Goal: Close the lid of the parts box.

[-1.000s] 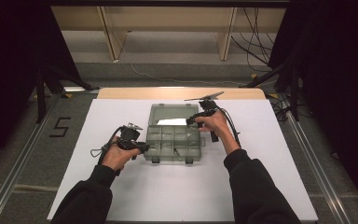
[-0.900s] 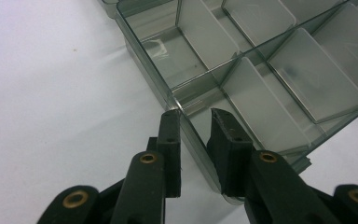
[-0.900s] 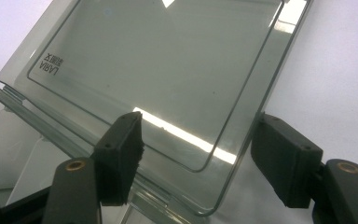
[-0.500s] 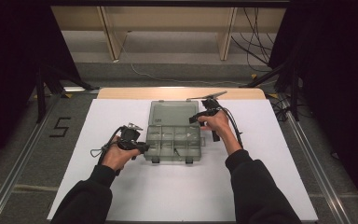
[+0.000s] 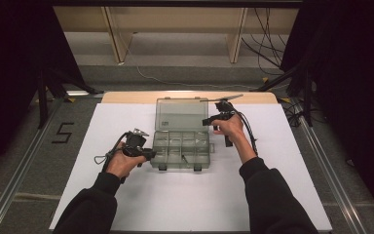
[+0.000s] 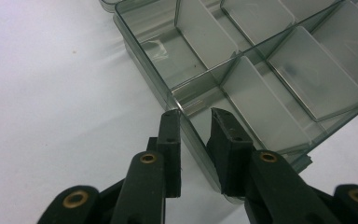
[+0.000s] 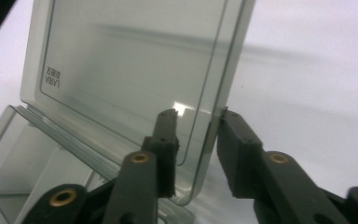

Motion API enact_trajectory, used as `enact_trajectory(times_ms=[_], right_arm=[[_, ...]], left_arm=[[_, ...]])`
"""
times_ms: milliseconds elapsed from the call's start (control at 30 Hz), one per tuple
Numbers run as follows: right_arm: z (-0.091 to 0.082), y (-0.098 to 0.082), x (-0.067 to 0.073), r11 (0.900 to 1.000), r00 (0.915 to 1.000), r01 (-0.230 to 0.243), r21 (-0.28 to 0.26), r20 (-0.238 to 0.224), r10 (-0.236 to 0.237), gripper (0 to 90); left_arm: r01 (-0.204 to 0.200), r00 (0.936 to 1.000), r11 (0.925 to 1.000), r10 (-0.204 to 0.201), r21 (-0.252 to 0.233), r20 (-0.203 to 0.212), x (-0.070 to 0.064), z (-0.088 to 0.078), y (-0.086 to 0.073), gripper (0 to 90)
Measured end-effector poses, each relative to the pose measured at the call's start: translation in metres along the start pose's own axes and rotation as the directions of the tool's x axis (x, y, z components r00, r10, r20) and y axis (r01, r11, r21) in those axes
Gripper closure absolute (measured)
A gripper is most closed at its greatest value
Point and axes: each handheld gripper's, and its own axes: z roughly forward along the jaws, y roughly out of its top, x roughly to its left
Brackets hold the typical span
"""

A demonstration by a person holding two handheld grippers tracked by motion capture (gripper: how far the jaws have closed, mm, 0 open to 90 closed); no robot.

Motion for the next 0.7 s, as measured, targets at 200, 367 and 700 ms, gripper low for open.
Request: enact_trajectory(times_ms=[200,367,700], right_arm=[[-0.008,-0.002,-0.002,0.999,0.9991,-0.033,-0.017,-0.027,0.033,80.6],[-0.013,-0.005,-0.002,0.999,0.9996,-0.007,-0.035,-0.027,0.007,82.8],[-0.02,-0.012,0.005,0.987,0.9912,0.132,-0.092,0.018,-0.131,83.1]], left_arm=[[0.001,1.0,1.0,-0.001,0.0,0.001,0.0,0.0,0.0,73.4],[0.005,1.0,0.9999,-0.005,-0.009,-0.004,-0.001,0.001,0.0,73.4],[-0.001,0.9999,0.9999,0.001,0.014,0.015,0.002,-0.001,0.0,73.0]])
